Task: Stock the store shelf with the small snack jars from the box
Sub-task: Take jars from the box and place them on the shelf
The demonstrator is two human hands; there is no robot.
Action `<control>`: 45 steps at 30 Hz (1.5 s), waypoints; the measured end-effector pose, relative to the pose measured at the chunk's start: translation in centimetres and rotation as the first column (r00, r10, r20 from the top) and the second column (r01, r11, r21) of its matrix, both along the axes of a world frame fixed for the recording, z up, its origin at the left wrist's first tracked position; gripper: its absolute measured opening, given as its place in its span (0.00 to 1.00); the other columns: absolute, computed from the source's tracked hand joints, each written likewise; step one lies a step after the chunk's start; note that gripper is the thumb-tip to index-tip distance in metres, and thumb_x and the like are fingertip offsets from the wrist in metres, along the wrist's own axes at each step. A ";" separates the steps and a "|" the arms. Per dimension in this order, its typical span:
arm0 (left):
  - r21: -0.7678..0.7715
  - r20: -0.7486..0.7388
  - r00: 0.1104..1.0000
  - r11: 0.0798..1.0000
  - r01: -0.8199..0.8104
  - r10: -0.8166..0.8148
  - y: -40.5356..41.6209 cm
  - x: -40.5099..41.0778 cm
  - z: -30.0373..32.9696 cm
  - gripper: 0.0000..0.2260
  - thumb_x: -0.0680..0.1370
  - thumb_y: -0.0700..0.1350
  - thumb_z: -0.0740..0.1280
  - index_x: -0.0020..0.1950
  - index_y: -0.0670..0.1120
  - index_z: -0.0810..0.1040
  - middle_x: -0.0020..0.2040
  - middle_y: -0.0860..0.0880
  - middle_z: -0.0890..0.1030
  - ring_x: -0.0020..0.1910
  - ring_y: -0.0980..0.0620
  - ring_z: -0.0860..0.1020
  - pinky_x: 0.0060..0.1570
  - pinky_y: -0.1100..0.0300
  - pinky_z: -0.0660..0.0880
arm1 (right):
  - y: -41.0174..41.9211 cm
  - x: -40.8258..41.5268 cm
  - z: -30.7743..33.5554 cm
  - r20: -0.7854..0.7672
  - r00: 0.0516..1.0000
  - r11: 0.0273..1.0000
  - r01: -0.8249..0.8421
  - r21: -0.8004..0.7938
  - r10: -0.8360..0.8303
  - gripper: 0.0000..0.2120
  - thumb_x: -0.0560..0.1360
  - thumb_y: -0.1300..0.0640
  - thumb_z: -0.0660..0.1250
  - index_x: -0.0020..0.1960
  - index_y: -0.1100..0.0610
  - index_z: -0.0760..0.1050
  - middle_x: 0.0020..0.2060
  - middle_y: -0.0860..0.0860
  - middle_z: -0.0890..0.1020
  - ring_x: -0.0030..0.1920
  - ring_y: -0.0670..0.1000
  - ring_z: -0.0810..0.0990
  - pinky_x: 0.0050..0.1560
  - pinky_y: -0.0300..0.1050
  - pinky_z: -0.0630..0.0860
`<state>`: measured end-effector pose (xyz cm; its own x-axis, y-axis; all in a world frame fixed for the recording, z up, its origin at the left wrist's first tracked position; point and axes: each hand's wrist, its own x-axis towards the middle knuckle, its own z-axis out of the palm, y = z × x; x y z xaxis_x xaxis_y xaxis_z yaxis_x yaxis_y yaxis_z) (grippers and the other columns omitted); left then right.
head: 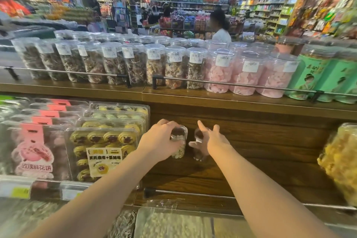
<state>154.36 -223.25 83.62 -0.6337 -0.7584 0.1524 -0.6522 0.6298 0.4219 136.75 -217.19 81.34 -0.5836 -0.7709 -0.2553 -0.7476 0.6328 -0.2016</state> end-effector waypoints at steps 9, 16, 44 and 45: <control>-0.020 -0.014 0.998 0.998 0.065 -0.066 5.9 9.0 4.0 0.21 0.79 0.57 0.69 0.71 0.58 0.73 0.69 0.55 0.75 0.67 0.55 0.74 0.64 0.55 0.74 | 6.6 5.7 4.0 -0.153 0.987 0.992 -0.061 -0.113 0.043 0.35 0.79 0.34 0.62 0.81 0.44 0.56 0.80 0.55 0.58 0.71 0.58 0.73 0.63 0.50 0.78; 0.015 -0.040 0.997 0.998 0.066 -0.065 9.4 15.4 4.0 0.21 0.78 0.57 0.70 0.70 0.57 0.74 0.65 0.55 0.77 0.62 0.56 0.76 0.61 0.54 0.77 | 12.2 11.9 3.6 -0.091 0.993 0.989 -0.079 -0.123 0.068 0.34 0.78 0.32 0.61 0.80 0.43 0.59 0.76 0.51 0.68 0.70 0.55 0.75 0.67 0.52 0.75; 0.107 0.016 0.274 0.271 -0.957 0.961 55.8 55.4 0.6 0.18 0.77 0.58 0.71 0.66 0.57 0.77 0.63 0.56 0.78 0.61 0.52 0.77 0.58 0.54 0.76 | 28.8 59.0 0.9 0.012 0.133 0.133 -0.976 -0.171 0.991 0.29 0.79 0.40 0.66 0.77 0.51 0.67 0.72 0.60 0.64 0.71 0.61 0.70 0.70 0.54 0.68; 0.101 0.015 0.230 0.227 -0.969 0.973 58.3 56.6 0.3 0.18 0.77 0.58 0.71 0.66 0.58 0.77 0.64 0.58 0.77 0.62 0.54 0.76 0.59 0.54 0.75 | 30.5 60.7 1.2 0.002 0.099 0.098 -0.980 -0.170 0.995 0.30 0.78 0.38 0.66 0.76 0.50 0.68 0.70 0.58 0.66 0.70 0.61 0.71 0.69 0.56 0.69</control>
<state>210.95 -164.94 83.90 0.6034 -0.7947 0.0659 -0.7200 -0.5074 0.4736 197.42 -186.64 82.59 0.7410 -0.6604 -0.1213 -0.6607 -0.6848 -0.3076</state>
